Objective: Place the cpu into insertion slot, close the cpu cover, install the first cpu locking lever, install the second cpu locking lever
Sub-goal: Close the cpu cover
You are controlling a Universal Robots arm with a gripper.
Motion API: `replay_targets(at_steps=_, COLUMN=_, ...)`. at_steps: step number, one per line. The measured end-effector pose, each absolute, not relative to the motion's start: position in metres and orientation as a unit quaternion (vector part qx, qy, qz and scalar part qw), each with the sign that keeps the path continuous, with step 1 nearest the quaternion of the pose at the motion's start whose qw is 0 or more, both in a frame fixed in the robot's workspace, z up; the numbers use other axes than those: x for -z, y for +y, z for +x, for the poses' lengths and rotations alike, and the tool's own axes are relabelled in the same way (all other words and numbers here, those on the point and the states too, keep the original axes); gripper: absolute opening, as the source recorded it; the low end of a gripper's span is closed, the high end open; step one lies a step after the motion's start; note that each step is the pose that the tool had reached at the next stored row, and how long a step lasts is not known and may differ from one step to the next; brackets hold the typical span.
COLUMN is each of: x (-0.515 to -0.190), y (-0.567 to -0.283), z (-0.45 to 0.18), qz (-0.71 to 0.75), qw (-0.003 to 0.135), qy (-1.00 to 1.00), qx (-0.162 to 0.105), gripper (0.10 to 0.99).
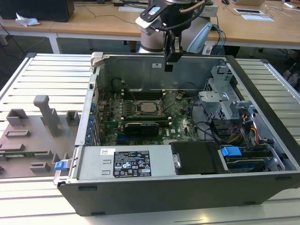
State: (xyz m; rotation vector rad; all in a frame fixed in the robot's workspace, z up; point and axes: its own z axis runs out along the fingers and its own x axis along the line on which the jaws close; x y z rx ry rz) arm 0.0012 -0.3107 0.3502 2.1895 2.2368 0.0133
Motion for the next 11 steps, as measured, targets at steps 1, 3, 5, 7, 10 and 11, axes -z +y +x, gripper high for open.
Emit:
replay_targets(at_steps=1, x=-0.349, y=-0.311, z=0.001, qz=0.7, qw=0.006, qy=0.715, qx=-0.004, gripper=0.106)
replay_targets(at_steps=3, x=-0.348, y=-0.311, z=0.002, qz=0.699, qw=0.006, qy=0.715, qx=-0.004, gripper=0.106)
replay_targets(at_steps=5, x=-0.344, y=-0.311, z=0.002, qz=0.7, qw=0.006, qy=0.715, qx=-0.004, gripper=0.106)
replay_targets(at_steps=7, x=-0.341, y=-0.311, z=0.002, qz=0.7, qw=0.006, qy=0.715, qx=-0.004, gripper=0.106)
replay_targets(at_steps=10, x=-0.338, y=-0.311, z=0.002, qz=0.699, qw=0.006, qy=0.715, qx=-0.004, gripper=0.106)
replay_targets(at_steps=11, x=-0.336, y=-0.311, z=0.002, qz=0.699, qw=0.006, qy=0.715, qx=-0.004, gripper=0.106)
